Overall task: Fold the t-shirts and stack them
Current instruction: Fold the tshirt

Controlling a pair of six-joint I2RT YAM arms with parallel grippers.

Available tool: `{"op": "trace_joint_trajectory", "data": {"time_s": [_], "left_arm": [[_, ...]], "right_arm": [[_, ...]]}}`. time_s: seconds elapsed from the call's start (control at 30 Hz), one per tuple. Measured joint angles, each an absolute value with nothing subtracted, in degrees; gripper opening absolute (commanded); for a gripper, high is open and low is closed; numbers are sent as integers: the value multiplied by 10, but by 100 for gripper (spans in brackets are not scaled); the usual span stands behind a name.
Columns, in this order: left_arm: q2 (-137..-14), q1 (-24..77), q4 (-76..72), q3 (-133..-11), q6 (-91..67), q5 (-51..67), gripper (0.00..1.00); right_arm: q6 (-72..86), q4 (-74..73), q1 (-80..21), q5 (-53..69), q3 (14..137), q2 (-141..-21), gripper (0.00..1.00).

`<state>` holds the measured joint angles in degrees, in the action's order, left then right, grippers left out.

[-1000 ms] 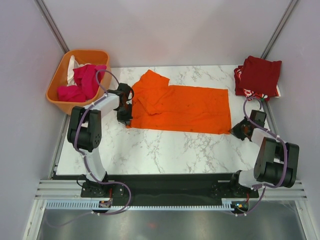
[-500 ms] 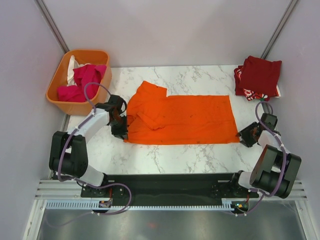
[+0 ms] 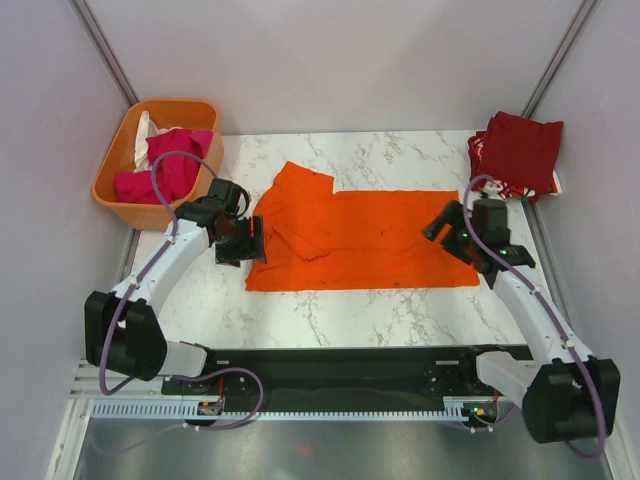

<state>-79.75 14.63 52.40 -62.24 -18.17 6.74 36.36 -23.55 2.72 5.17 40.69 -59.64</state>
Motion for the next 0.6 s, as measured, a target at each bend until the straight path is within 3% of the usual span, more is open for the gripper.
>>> {"op": "trace_joint_trajectory", "data": {"time_s": [0.27, 0.4, 0.6], "left_arm": [[-639, 182, 488, -545, -197, 65, 73], [-554, 182, 482, -519, -209, 85, 72], [-474, 182, 445, -479, -220, 105, 71]], "right_arm": [[421, -161, -332, 18, 552, -780, 76], [424, -161, -423, 1, 658, -931, 73], [424, -175, -461, -9, 786, -1085, 69]]}}
